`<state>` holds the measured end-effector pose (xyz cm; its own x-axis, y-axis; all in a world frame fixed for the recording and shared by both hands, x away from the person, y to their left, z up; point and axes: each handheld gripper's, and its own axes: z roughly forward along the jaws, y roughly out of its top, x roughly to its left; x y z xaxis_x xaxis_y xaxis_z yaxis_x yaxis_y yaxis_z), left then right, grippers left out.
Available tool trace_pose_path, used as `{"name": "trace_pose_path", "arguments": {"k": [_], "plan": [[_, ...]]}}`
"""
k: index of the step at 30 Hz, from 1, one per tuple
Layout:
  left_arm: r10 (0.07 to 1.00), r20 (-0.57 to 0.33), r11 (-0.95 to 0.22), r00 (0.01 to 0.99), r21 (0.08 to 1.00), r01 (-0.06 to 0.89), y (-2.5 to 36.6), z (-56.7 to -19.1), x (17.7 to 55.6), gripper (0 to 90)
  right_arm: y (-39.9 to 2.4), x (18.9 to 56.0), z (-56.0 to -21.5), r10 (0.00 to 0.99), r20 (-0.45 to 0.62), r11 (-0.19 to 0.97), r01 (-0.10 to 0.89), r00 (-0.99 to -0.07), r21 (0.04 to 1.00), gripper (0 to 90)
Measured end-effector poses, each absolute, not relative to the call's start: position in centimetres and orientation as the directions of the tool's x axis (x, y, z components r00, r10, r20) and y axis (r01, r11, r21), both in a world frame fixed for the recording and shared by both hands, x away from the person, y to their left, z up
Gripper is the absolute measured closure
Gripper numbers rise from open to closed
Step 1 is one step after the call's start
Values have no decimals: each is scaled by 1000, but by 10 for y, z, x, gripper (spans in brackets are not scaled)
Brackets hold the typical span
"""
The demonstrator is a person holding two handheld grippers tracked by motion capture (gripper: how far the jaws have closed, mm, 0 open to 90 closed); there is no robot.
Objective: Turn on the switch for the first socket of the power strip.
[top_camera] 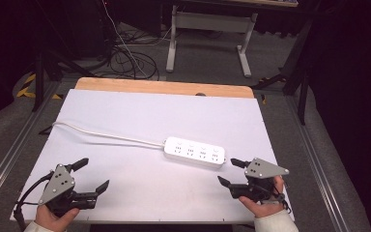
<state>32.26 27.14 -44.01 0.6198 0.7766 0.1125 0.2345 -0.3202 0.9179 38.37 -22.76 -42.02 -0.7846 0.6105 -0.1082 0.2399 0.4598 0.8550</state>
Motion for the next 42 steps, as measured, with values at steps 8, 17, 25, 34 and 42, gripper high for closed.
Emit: {"name": "trace_pose_path", "arguments": {"k": [8,17,25,34,42], "plan": [[775,118,-326,621,916,233,271,-440,323,100,-215,397,-400,587,-99,468,237,-804,851,326],[776,112,-321,621,918,234,271,-440,323,100,-197,411,-386,564,-104,486,227,-819,844,339],[774,99,-315,625,917,244,272,-441,324,103,-177,425,-372,545,-106,498,219,-832,839,370],[772,93,-309,628,919,243,272,-441,323,103,-156,438,-365,521,-116,525,211,-846,825,397],[770,102,-317,629,918,239,272,-441,323,105,-141,452,-366,513,-104,536,224,-852,814,410]]}}
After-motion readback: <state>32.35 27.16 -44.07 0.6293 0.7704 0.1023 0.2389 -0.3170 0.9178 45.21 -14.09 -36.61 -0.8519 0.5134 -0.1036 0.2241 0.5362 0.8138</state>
